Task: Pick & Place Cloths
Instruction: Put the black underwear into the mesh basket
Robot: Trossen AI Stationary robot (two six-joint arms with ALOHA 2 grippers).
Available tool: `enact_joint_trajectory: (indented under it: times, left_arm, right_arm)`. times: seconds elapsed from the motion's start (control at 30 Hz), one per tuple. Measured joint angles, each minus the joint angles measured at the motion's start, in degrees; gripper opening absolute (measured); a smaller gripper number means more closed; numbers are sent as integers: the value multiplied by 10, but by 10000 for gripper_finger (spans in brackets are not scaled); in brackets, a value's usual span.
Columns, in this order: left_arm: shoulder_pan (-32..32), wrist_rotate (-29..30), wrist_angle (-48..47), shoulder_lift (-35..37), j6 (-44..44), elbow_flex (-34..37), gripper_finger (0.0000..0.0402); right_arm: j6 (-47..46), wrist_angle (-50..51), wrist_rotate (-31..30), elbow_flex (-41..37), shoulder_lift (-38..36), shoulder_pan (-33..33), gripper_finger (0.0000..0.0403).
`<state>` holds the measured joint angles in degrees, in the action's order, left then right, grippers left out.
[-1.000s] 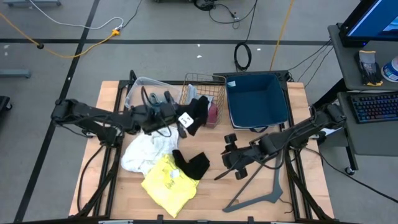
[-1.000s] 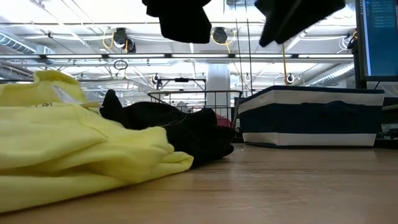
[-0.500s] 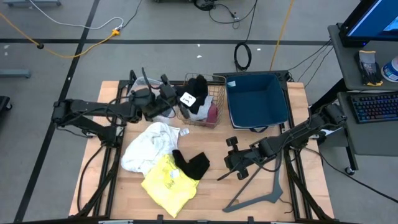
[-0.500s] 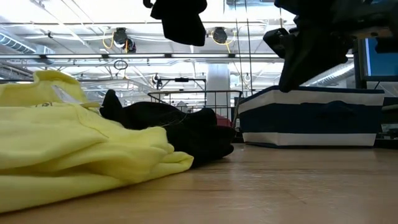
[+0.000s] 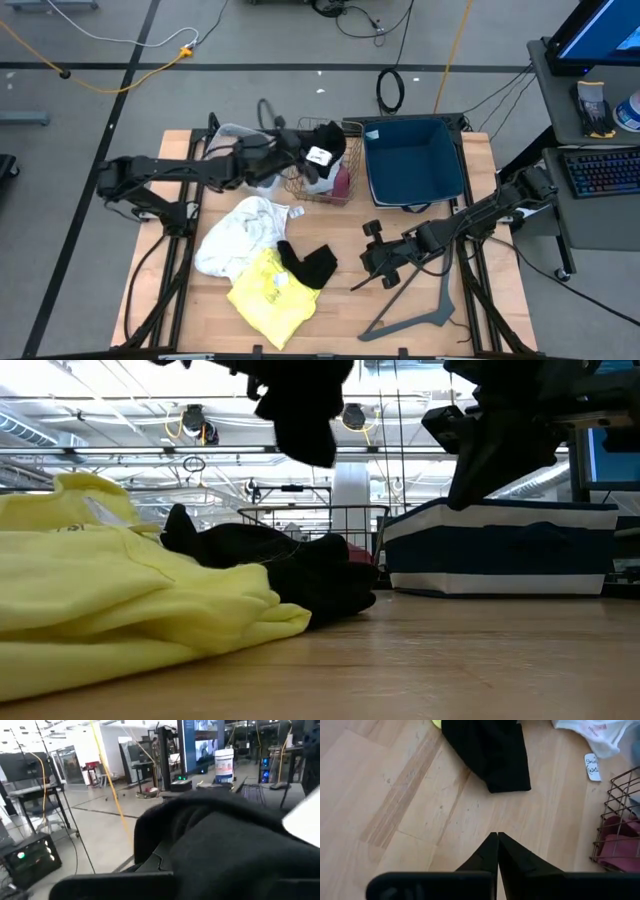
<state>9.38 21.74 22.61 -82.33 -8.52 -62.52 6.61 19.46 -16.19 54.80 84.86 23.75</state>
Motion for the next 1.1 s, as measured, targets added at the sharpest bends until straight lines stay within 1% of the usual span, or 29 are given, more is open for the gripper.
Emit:
enact_joint_trajectory:
  times: [0.03,0.1,0.17,0.23,0.3,0.37,0.43,0.53,0.77,0.93,1.1]
  left_arm:
    - [0,0,-19,-14,0,-24,0]
    - [3,14,-102,-32,1,-64,0]
    - [6,21,-140,-69,0,-119,0]
    - [12,24,-205,-93,1,-159,0]
    - [18,23,-223,-124,1,-204,0]
    - [25,23,-263,-143,4,-234,0]
    - [34,21,-273,-167,8,-261,0]
    - [53,11,-304,-185,22,-279,0]
    - [103,-50,-341,-219,86,-283,0]
    - [128,-101,-335,-259,124,-282,0]
    - [148,-104,-393,-282,154,-282,0]
  right_arm:
    - [1,-2,0,0,0,0,1]
    - [5,-2,0,0,0,0,1]
    - [5,-6,0,0,0,0,1]
    - [5,-2,1,0,0,0,1]
    - [3,1,4,0,0,0,1]
    - [2,6,15,0,0,0,0]
    - [1,8,29,0,0,0,0]
    - [1,6,44,0,0,0,0]
    - [2,6,44,0,0,0,0]
    - [1,6,44,0,0,0,0]
    - [1,8,44,0,0,4,0]
